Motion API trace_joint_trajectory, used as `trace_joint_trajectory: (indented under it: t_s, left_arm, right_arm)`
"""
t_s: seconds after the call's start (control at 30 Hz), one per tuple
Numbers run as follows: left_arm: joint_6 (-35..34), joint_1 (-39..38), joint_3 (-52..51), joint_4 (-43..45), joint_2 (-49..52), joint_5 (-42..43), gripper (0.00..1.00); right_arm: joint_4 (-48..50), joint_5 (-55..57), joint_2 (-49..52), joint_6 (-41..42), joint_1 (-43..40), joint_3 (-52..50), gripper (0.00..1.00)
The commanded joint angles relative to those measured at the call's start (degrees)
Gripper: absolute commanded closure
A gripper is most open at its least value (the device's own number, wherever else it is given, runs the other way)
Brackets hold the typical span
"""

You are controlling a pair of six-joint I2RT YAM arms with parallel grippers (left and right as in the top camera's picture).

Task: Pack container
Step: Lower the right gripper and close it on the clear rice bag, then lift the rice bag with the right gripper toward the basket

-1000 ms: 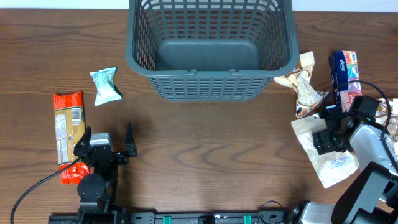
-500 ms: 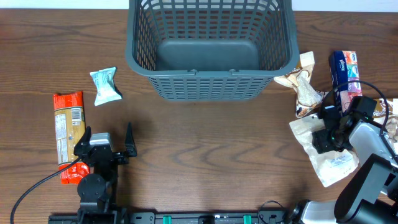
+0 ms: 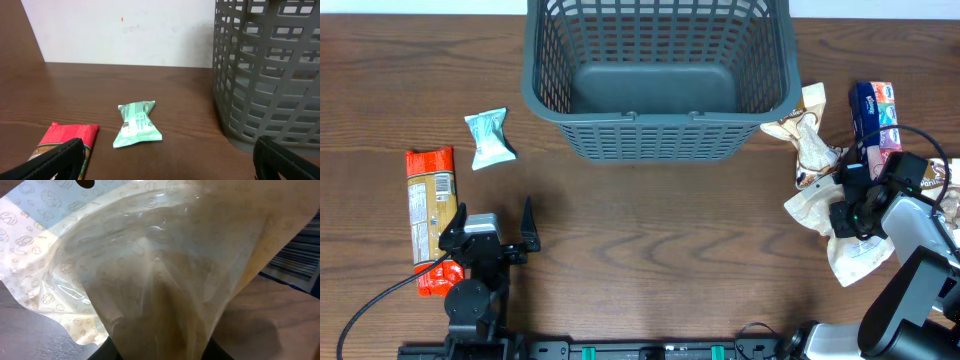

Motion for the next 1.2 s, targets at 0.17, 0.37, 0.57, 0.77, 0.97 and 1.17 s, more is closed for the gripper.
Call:
trace_joint_trajectory:
  t_s: [0.17, 0.37, 0.57, 0.77, 0.97, 1.17]
  left_arm:
    - [0.37, -0.09, -1.18, -2.10, -0.39, -1.99, 0.01]
    - [0.37, -0.09, -1.18, -2.10, -0.39, -1.99, 0.01]
    - [0.37, -0.09, -1.18, -2.10, -0.39, -1.99, 0.01]
    - [0.37, -0.09, -1.18, -2.10, -0.39, -1.97, 0.01]
    - [0.35, -0.09, -1.18, -2.10, -0.39, -1.97, 0.01]
    - [0.35, -0.09, -1.18, -2.10, -0.39, -1.95, 0.01]
  right_arm:
    - [0.26, -4.61, 1.11, 4.24, -0.46, -0.24, 0.99]
    - [0.70, -5.01, -1.14, 9.92, -0.39, 1.07, 0.99]
    - [-0.33, -5.07, -6.88, 15.10, -0.39, 3.72, 0.99]
    - [-4.76, -11.13, -15.17, 18.01, -0.39, 8.83, 0.99]
    - [-2.64, -10.99, -20.79, 24.11, -0.11, 14.93, 0.99]
    - [0.70, -10.38, -20.11, 25.83, 2.08, 23.32, 0.99]
